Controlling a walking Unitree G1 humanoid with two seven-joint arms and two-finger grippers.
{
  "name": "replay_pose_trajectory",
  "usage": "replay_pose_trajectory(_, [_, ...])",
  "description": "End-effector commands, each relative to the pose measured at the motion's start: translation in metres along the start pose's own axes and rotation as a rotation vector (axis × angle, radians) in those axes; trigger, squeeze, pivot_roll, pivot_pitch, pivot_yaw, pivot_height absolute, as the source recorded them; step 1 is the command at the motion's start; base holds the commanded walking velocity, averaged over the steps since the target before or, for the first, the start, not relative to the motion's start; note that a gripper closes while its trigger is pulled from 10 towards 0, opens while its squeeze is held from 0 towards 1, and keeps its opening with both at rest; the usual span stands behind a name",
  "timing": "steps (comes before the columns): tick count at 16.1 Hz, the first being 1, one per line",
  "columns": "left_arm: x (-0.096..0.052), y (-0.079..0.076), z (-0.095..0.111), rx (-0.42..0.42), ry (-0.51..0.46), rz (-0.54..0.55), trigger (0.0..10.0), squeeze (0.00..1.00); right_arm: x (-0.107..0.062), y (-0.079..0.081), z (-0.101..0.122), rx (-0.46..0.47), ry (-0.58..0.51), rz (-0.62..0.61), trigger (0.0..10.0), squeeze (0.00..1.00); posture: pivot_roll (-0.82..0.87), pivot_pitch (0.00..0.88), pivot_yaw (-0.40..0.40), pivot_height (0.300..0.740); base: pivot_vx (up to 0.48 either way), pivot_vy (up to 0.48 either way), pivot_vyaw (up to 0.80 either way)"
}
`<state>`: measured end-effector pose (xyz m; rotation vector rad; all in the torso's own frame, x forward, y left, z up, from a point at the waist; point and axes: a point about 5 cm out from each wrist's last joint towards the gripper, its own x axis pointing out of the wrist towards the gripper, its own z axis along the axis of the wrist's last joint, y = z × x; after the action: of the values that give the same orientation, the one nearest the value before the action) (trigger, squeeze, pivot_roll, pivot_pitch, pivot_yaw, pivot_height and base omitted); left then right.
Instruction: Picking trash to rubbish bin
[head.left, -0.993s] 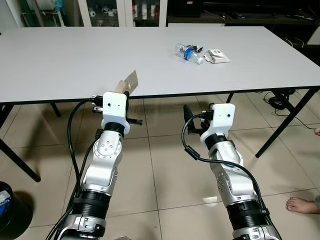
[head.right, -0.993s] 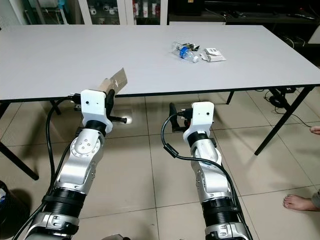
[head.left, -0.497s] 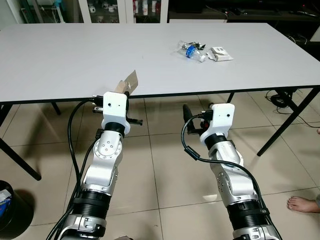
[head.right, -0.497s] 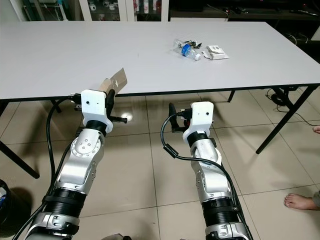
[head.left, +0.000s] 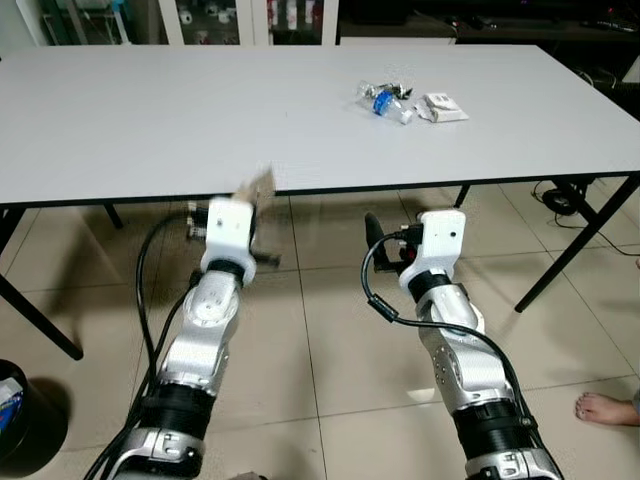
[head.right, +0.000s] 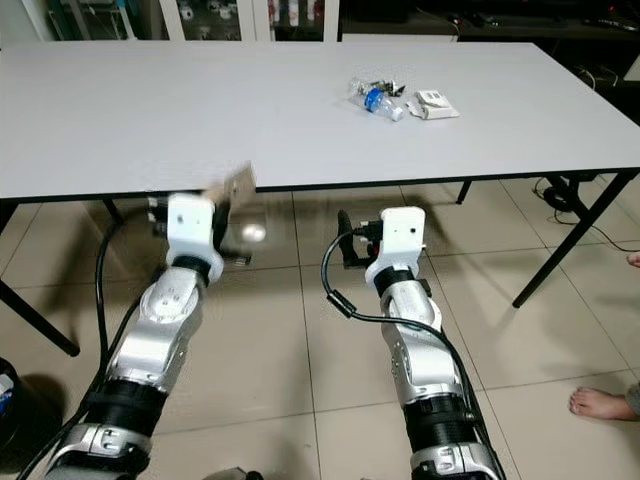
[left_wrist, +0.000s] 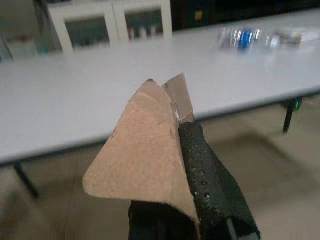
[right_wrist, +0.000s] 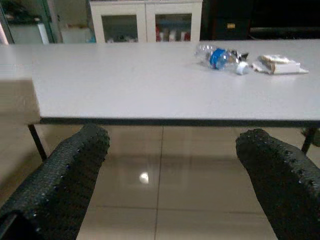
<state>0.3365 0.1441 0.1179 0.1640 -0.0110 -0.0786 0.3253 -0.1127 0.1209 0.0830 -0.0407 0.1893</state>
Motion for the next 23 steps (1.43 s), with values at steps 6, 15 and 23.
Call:
replay_pose_trajectory(6, [-0.044,0.019,-0.094,0.139,0.328,-0.039,10.0,0.00,-0.034,-0.043,-0.084,-0.089,0.412,-0.098,10.0,0.00,-0.03,0.059,-0.045,0.740,0.000,0.000,0.00])
replay_pose_trajectory(15, [-0.128,0.027,-0.183,0.163,0.783,-0.048,10.0,0.00,-0.150,-0.066,-0.185,0.019,0.934,-0.261,10.0,0.00,-0.02,0.051,-0.058,0.740,0.000,0.000,0.00])
replay_pose_trajectory(23, [-0.125,0.027,-0.183,0.167,0.787,-0.043,10.0,0.00,-0.147,-0.047,-0.189,-0.043,0.947,-0.181,10.0,0.00,-0.02,0.017,-0.060,0.740,0.000,0.000,0.30])
